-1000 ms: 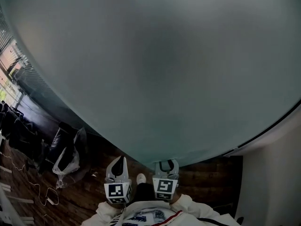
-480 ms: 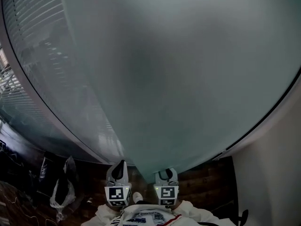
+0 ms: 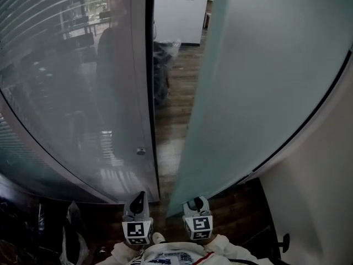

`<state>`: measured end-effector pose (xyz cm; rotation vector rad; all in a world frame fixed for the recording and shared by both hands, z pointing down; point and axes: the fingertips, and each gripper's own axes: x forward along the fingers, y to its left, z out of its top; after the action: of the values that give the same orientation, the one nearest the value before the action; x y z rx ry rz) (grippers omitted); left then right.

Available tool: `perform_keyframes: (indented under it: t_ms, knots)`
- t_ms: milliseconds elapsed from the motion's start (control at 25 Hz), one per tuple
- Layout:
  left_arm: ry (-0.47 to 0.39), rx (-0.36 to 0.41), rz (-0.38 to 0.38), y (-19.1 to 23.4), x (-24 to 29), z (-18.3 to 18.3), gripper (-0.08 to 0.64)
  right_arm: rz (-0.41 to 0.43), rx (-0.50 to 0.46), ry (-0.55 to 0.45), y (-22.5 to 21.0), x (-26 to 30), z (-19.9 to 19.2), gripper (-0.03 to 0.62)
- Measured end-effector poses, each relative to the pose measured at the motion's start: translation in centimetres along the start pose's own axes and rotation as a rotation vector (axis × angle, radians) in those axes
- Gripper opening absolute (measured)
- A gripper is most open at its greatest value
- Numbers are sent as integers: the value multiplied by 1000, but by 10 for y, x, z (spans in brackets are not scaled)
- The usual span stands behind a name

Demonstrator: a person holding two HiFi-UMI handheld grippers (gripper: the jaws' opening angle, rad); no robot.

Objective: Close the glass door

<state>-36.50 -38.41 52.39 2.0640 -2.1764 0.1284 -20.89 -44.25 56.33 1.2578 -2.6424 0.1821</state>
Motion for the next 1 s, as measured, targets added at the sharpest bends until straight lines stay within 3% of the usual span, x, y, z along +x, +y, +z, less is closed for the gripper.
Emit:
perform_keyframes:
  t_ms: [360,1000]
  knots:
    - [-11,4,-61,9,12,-11,3,-29,3,3,-3,28,11,118]
    - [53,7,12,46,51,-12,3,6,-9,3,-1,95,28,121]
